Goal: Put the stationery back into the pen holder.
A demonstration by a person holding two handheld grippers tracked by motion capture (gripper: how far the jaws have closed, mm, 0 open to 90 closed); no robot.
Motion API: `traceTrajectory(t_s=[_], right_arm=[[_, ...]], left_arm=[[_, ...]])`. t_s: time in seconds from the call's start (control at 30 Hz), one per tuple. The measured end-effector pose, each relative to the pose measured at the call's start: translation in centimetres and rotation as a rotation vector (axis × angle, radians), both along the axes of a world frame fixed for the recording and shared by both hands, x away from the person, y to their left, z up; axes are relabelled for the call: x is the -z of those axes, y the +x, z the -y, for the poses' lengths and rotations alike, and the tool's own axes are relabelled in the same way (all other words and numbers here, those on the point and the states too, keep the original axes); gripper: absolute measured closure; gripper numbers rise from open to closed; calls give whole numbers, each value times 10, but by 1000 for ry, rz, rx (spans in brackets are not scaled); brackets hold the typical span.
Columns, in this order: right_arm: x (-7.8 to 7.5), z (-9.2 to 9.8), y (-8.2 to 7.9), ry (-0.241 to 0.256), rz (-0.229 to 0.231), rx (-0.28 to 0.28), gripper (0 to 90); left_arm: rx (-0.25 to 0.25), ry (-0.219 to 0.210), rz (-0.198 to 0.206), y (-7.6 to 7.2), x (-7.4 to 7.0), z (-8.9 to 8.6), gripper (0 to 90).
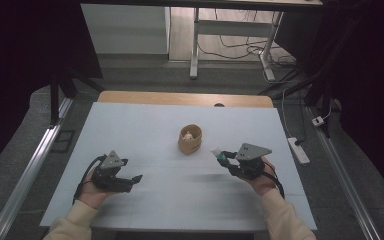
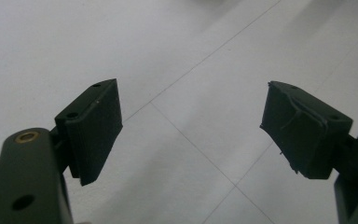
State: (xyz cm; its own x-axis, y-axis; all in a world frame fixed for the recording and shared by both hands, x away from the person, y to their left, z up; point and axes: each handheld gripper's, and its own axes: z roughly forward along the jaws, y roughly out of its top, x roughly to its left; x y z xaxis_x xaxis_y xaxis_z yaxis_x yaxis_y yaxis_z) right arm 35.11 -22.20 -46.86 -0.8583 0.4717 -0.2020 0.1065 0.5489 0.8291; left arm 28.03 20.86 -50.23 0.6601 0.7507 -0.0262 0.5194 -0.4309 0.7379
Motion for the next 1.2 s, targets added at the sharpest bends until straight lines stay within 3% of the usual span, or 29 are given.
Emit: traceTrajectory(t_s=[0.4, 1.2], right_arm=[[-14, -11, 21, 99, -11, 42, 657], [-34, -35, 55, 178, -7, 59, 657]], left_arm=[[3, -9, -6, 0, 0, -1, 200], [7, -5, -9, 0, 1, 1, 200]])
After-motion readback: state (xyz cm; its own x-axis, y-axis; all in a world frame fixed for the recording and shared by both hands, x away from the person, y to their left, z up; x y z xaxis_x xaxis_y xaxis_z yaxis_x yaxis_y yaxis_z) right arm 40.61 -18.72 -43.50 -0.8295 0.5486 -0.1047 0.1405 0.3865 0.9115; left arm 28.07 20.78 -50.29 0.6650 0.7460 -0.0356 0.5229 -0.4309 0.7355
